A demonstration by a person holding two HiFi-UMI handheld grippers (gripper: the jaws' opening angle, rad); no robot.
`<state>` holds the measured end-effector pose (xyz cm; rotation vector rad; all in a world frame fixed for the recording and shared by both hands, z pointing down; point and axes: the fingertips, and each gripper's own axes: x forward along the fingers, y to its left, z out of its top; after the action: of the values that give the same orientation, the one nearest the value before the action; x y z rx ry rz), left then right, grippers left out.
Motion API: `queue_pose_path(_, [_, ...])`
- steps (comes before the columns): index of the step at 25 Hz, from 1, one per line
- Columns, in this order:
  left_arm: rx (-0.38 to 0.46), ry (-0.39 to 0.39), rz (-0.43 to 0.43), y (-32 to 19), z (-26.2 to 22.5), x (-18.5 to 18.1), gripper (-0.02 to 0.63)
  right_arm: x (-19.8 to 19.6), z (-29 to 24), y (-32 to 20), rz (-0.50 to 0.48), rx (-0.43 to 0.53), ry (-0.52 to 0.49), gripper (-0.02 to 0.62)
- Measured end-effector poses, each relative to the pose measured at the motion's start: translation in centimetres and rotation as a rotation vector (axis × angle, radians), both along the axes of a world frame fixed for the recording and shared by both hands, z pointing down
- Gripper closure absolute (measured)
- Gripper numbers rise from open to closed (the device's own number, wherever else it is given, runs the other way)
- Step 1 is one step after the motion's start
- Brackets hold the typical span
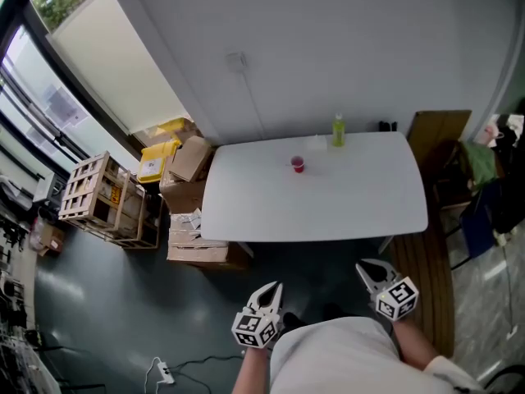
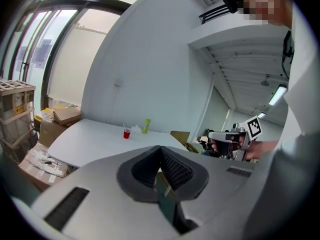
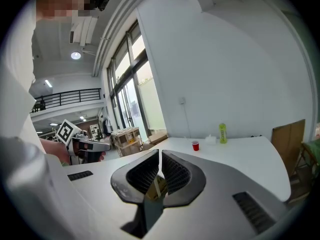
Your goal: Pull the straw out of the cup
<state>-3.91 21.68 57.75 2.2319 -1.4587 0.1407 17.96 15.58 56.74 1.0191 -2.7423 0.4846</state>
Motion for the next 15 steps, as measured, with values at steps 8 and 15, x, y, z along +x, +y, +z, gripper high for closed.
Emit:
queue_pose_path(8, [-0.016,0.005,-0.015,-0.3,0.7,1.3,0.603,1.4,0.8,-0.7,-0.006,-0.009,0.007,0.552])
queue_pose_path(15, [-0.005,0.015,-0.004,-2.5,0.6,0.8,0.603,1.0,1.7,-2.4,0.007,-0.015,0.016,0.552])
